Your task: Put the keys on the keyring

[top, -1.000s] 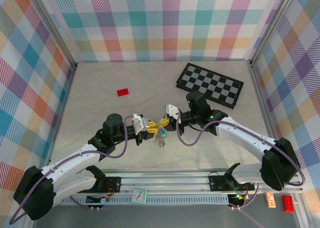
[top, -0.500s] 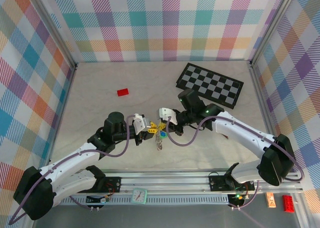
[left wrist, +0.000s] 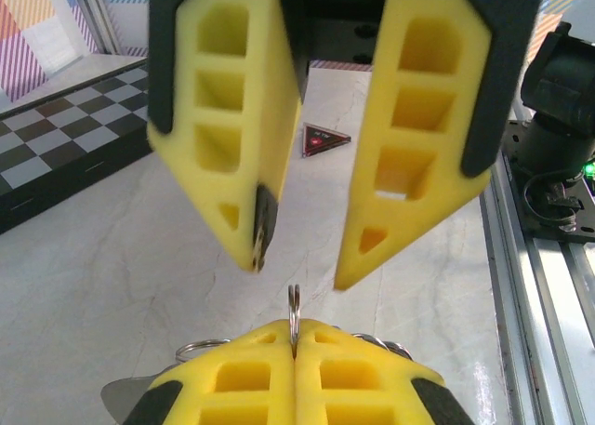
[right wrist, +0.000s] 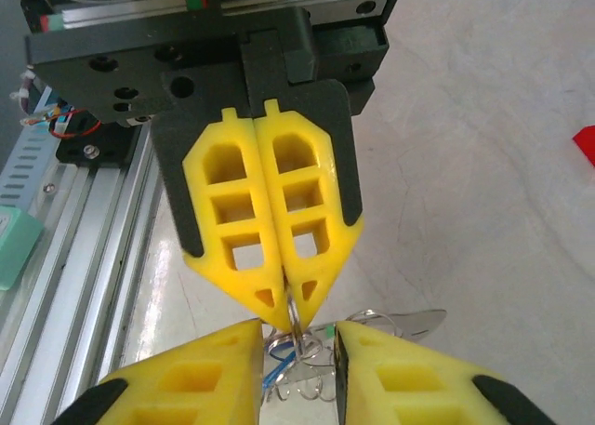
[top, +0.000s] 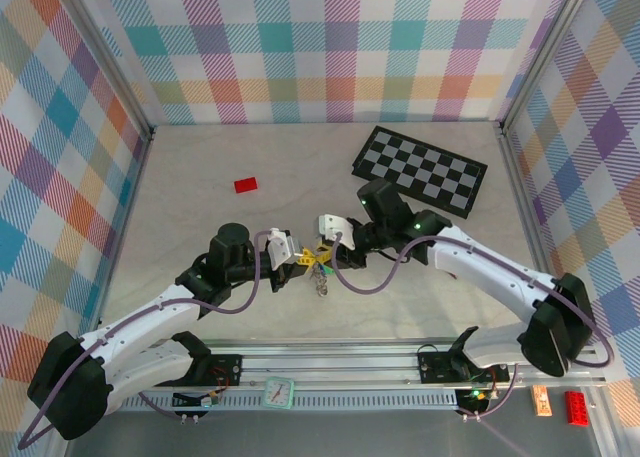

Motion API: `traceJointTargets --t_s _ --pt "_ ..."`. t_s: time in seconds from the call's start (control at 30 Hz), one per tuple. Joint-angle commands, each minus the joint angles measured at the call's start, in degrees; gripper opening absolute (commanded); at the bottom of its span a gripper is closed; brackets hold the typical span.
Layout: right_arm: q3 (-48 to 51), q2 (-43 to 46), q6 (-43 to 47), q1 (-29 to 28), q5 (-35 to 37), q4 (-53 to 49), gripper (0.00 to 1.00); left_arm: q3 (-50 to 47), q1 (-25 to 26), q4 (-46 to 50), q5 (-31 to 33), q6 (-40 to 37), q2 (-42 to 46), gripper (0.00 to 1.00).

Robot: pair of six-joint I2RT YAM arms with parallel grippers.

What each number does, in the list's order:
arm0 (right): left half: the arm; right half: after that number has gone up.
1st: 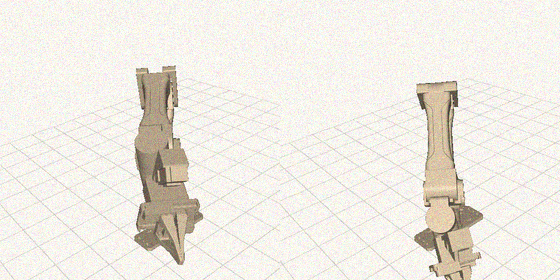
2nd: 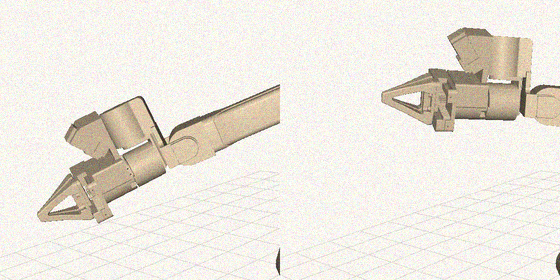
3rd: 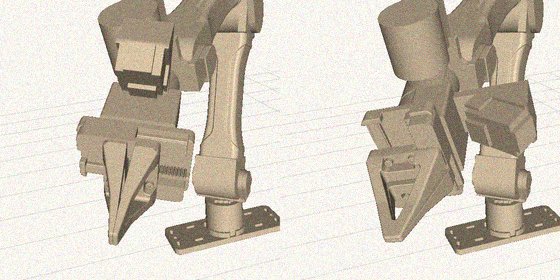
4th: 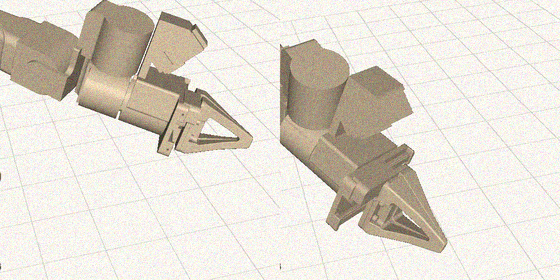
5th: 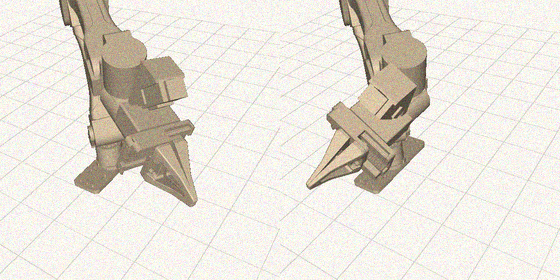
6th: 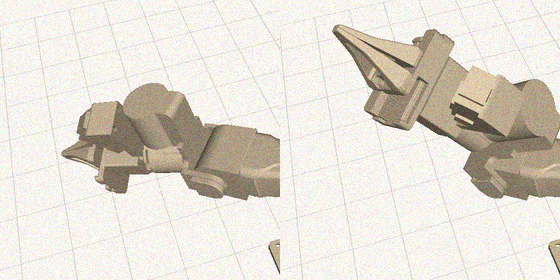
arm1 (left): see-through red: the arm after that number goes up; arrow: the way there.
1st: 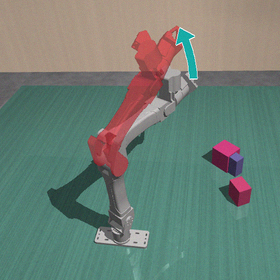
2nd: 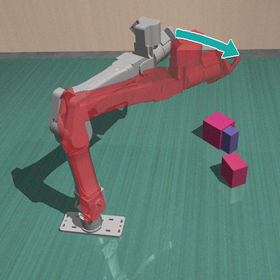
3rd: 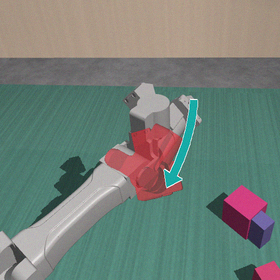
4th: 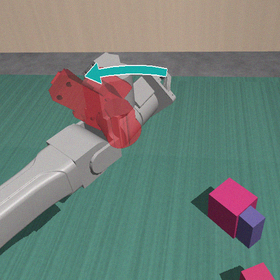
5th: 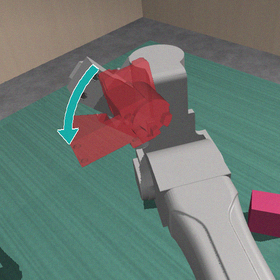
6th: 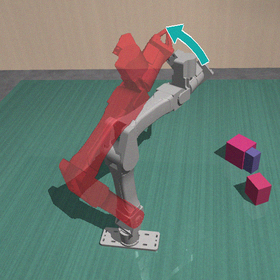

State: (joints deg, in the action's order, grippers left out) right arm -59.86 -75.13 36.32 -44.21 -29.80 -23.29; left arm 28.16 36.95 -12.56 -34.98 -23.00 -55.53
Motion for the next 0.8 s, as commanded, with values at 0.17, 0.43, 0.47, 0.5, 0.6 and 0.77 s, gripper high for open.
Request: traceJointTargets --t_s 0.17,0.43,0.47,0.5,0.6,0.77 --pt "10.0 5.8 -8.5 0.6 1.4 9.0 0.29 -1.3 0.4 -6.9 -2.0 1.4 1.4 0.0" --pt "16.7 6.0 -12.7 0.6 -1.4 19.9 0.34 -2.1 0.4 -9.0 -2.8 2.4 1.4 0.0" --pt "17.0 5.7 -12.9 0.5 -1.8 20.6 0.34 -2.1 0.4 -9.1 -2.8 2.5 1.3 0.0" --pt "17.2 5.2 -13.2 0.5 -2.2 21.5 0.34 -2.1 0.4 -9.1 -2.8 2.7 1.2 0.0" --pt "18.1 4.1 -14.3 0.5 -2.9 25.1 0.34 -2.1 0.4 -9.6 -3.0 3.0 1.0 0.0" --pt "19.1 2.2 -15.1 0.5 -2.1 29.2 0.33 -2.1 0.4 -10.0 -3.2 3.3 0.7 0.0"
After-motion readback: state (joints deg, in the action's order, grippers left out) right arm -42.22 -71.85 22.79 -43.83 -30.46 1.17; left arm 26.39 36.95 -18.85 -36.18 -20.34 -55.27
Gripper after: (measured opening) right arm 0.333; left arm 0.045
